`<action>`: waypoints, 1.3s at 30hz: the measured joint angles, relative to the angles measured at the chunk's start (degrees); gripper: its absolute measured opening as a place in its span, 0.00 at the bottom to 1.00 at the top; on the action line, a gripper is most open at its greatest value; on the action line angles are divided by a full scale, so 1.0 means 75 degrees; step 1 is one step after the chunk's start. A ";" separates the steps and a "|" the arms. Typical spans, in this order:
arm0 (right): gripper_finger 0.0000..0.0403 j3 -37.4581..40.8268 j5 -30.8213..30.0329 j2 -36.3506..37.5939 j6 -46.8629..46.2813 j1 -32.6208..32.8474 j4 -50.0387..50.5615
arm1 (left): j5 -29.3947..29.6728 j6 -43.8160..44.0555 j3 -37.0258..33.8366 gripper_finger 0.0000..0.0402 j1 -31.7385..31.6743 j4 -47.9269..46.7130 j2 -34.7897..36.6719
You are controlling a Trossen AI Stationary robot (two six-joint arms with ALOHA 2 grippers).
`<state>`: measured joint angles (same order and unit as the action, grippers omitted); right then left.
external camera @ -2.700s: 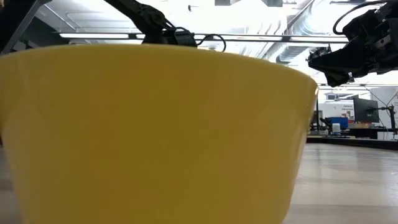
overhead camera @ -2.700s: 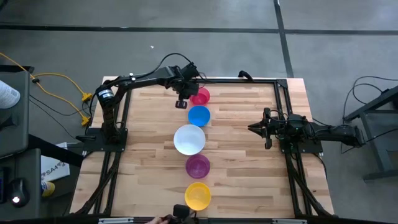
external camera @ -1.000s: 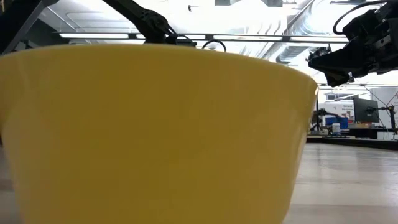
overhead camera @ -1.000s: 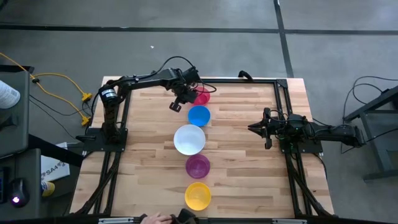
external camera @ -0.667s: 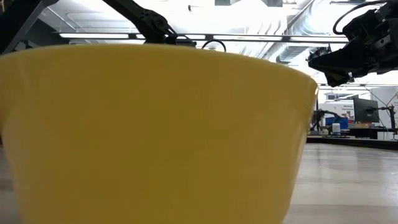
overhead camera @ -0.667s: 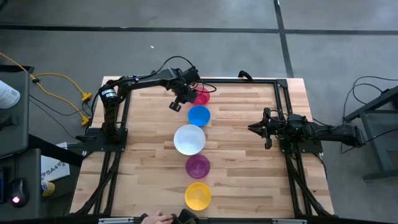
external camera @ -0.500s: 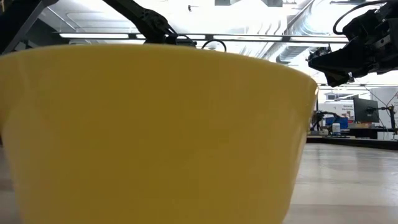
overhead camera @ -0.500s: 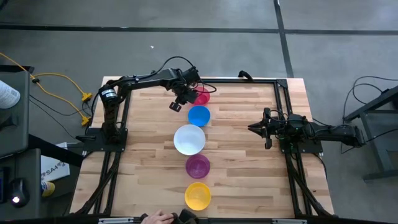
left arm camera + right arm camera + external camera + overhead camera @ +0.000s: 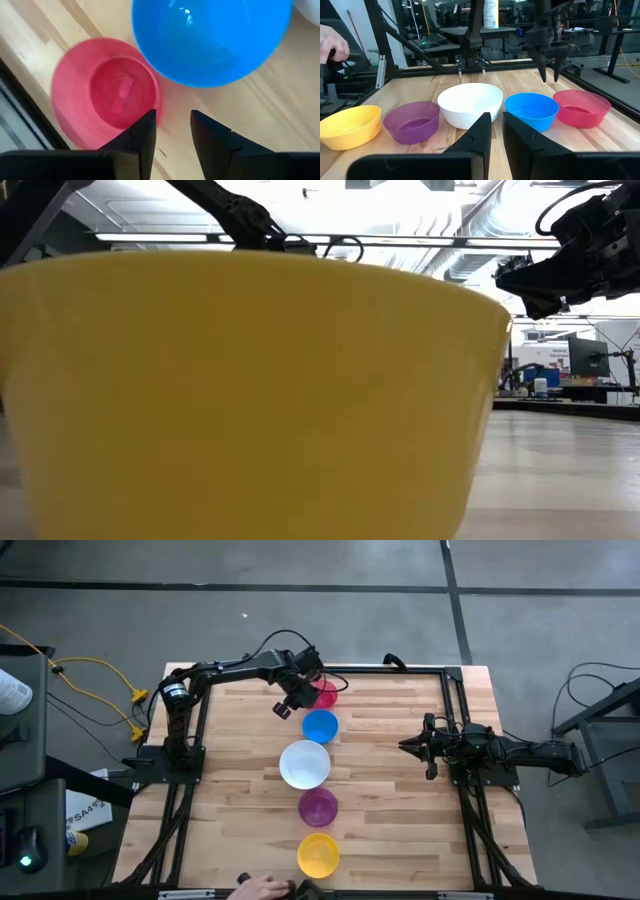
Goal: Nest bowls inside each other
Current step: Stack the red bowl on the white bowl
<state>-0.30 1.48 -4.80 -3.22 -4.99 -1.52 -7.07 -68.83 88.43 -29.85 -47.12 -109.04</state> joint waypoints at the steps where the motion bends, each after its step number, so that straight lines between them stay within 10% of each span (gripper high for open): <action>1: 0.10 0.0000 0.0000 0.0000 0.0000 0.0000 0.0000 | -0.0009 0.0002 0.0012 0.30 0.0000 0.0065 -0.0048; 39: 0.10 -0.0001 0.0000 0.0001 -0.0001 0.0000 0.0000 | 0.0845 -0.0375 0.0007 0.30 0.0082 0.0620 -0.0613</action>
<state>-0.31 1.48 -4.79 -3.23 -4.99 -1.52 -0.74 -71.64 88.49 -29.23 -42.47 -113.65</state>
